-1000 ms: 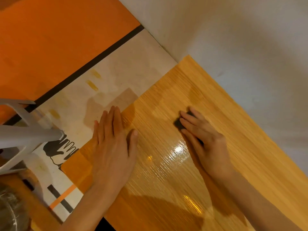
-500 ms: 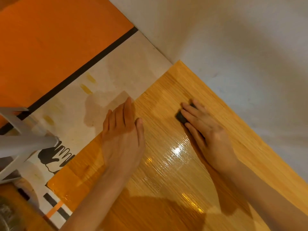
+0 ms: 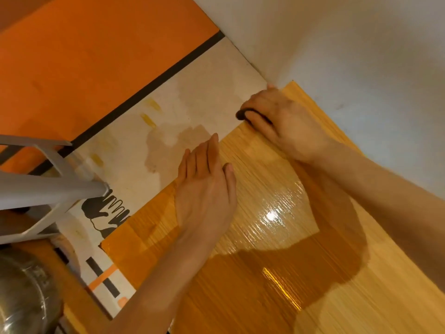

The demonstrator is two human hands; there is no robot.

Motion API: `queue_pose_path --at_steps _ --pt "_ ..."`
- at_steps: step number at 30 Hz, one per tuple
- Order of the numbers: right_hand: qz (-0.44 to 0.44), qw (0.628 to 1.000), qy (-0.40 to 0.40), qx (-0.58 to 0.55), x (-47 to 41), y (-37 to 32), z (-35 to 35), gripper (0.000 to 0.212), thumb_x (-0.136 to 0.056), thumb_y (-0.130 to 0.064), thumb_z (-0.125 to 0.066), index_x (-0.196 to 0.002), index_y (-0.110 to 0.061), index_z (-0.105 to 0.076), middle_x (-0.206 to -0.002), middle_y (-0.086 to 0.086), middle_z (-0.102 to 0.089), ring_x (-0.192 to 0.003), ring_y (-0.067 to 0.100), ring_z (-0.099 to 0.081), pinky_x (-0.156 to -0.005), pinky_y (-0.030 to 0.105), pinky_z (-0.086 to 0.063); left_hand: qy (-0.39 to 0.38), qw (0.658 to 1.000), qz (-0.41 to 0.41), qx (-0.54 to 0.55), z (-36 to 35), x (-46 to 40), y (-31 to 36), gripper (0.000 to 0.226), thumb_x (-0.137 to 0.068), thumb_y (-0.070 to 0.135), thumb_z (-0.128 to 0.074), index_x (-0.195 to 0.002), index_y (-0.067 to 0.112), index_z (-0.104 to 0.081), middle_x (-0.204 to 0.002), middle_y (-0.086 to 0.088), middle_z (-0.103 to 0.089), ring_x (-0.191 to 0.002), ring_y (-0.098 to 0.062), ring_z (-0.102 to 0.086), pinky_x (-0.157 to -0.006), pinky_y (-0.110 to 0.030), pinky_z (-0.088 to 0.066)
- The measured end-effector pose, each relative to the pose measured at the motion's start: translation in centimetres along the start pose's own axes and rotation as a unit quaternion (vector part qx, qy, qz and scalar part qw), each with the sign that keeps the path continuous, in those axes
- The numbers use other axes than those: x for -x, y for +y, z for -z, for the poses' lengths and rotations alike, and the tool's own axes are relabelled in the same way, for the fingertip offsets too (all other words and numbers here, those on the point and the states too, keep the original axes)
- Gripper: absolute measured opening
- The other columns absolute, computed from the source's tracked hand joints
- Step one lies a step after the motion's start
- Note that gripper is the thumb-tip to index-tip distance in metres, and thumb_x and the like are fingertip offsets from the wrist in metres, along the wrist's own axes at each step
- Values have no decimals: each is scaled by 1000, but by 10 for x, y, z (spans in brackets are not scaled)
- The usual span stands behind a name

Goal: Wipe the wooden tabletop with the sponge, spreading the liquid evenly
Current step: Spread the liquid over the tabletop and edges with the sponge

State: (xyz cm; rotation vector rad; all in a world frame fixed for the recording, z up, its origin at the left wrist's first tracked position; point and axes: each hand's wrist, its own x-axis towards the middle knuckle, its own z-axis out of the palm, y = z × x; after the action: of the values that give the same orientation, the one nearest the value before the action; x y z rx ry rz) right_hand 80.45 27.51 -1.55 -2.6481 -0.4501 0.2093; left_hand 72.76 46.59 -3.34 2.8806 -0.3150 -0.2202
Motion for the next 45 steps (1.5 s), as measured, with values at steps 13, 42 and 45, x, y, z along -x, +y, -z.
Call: queue_pose_path --at_steps 13,42,45 --pt "-86 995 43 20 -21 6 4 36 -104 -24 -39 -94 -6 -69 -98 8 -68 -98 23 -60 -117 37 -24 9 1000 6 17 -1 0 0 56 -106 31 -28 -154 2 -36 -146 -17 -54 -134 -32 -53 -121 -44 -30" --pt "-209 963 162 -58 46 -13 -11 43 -106 -26 -32 -146 -13 -38 -157 4 -30 -150 26 -10 -121 41 -1 2 983 71 167 52 63 -69 51 -110 27 -27 -157 10 -33 -165 -3 -25 -156 -15 -9 -128 -30 3" --pt "-213 961 164 -60 48 -20 -14 44 -106 -23 -30 -148 -11 -35 -158 6 -27 -150 28 -10 -121 43 -2 3 974 126 190 56 95 -94 49 -108 23 -32 -155 11 -37 -164 -2 -30 -157 -17 -15 -129 -34 0"
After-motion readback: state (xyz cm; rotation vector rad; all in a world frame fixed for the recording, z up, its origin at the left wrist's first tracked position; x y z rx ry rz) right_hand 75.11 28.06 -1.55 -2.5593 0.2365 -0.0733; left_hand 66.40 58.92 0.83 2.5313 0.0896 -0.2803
